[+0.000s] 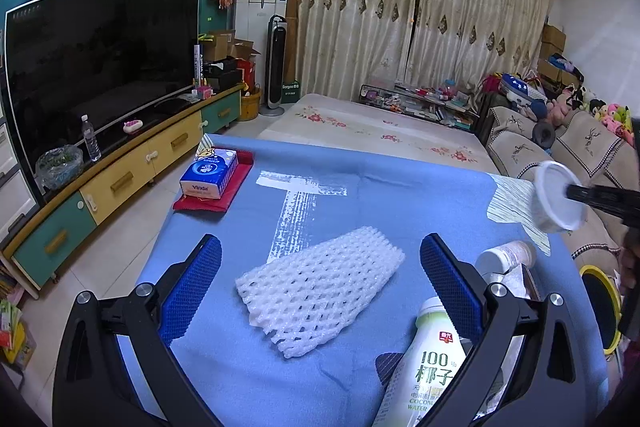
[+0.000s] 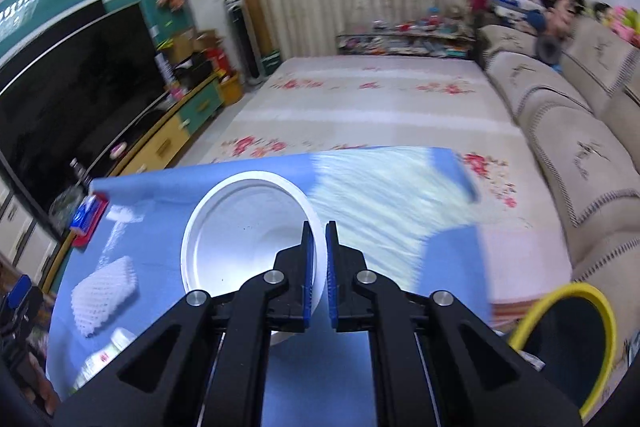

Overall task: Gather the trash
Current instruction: 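Carry the white bowl with the right gripper into the bin and release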

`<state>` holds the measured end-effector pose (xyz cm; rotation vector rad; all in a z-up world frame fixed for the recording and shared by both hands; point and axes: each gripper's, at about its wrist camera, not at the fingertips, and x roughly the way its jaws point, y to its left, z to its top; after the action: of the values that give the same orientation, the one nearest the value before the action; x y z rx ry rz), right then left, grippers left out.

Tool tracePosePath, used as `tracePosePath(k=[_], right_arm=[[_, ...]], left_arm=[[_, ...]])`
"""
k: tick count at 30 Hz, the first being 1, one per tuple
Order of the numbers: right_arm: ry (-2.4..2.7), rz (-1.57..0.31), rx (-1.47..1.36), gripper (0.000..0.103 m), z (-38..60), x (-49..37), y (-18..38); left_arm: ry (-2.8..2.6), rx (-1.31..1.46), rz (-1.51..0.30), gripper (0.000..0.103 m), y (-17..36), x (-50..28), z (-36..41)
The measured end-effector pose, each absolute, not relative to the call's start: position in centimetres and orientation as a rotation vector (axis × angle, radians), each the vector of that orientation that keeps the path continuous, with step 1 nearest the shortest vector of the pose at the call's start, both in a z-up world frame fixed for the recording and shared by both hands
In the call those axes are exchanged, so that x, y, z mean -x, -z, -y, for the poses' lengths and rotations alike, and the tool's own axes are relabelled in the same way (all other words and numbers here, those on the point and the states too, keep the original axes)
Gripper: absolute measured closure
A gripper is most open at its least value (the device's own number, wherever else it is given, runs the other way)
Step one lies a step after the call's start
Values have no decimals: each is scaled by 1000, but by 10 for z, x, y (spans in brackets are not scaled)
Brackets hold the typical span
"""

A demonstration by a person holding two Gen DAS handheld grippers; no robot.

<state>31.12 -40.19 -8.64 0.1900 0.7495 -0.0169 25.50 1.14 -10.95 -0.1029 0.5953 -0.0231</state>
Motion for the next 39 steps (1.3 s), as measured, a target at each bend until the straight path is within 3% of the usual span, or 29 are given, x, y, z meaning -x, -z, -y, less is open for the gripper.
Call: tracePosePath(k=[6,12,23,26,30,35,39], right_arm=[[183,-753,-283,97,488,-260,106],[374,-825,-404,97,571,-206,160],[507,-906,-498,97,620,-172,221],[536,-914,-493,93,624,-174,226],[555,-902,-509,74,626,-172,228],[499,-858,-506,74,600,-163,207],[433,-810,-452,66,568,-160,183]], left_arm=[[26,101,-594,5,109,-254,-10],[38,86,-595,5,110,-254,-4],[55,41,-593,5,113,-255,9],[56,42,-593,5,113,-255,8],[56,41,-593,5,113,-255,9],[73,35,-599,5,115,-256,12],[106,33,-605,5,115,-254,18]])
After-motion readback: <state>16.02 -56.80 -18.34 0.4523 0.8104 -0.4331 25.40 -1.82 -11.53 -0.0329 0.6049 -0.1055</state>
